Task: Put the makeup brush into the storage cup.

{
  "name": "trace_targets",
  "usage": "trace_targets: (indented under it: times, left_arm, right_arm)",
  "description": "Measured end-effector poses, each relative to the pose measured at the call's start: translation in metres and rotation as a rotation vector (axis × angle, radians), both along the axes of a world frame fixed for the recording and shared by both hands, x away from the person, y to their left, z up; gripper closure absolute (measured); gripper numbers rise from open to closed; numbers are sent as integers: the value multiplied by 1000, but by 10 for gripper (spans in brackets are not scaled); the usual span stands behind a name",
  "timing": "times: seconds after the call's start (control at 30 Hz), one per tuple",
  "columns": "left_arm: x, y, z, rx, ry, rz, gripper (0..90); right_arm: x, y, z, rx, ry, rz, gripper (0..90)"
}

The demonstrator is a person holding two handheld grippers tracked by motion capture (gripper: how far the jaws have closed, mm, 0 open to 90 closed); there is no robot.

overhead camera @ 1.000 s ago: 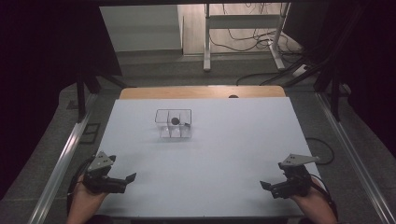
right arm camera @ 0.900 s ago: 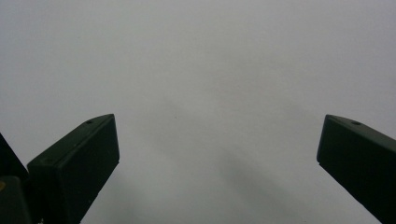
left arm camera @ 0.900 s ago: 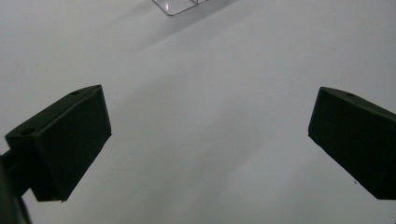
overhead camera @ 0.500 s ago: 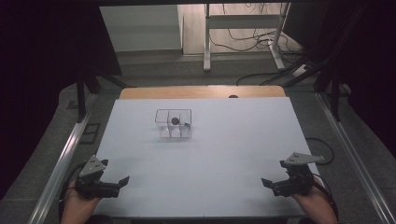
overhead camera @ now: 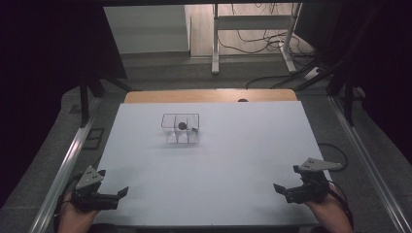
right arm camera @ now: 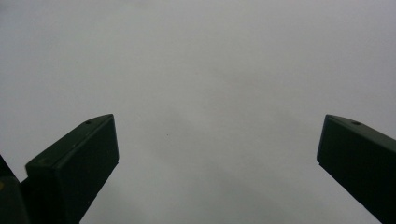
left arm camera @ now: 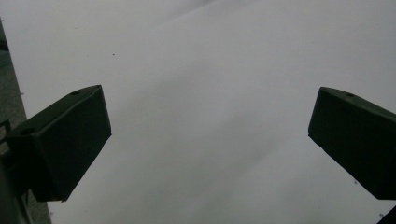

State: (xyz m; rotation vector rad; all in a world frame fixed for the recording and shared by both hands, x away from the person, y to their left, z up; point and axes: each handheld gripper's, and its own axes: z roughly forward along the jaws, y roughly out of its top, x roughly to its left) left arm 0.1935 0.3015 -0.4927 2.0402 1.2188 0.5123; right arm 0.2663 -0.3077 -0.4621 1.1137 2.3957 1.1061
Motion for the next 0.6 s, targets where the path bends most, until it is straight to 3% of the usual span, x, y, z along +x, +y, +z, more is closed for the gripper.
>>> trace_targets:
  times: [0.23,0.6]
  left_arm:
    - [-7,8,-2,-3,-8,24,0]
    - [-16,20,-6,-44,-20,61,0]
  right_arm:
    - [-1,-7,3,26,-22,-28,0]
    - [-1,-9,2,18,-27,-31,0]
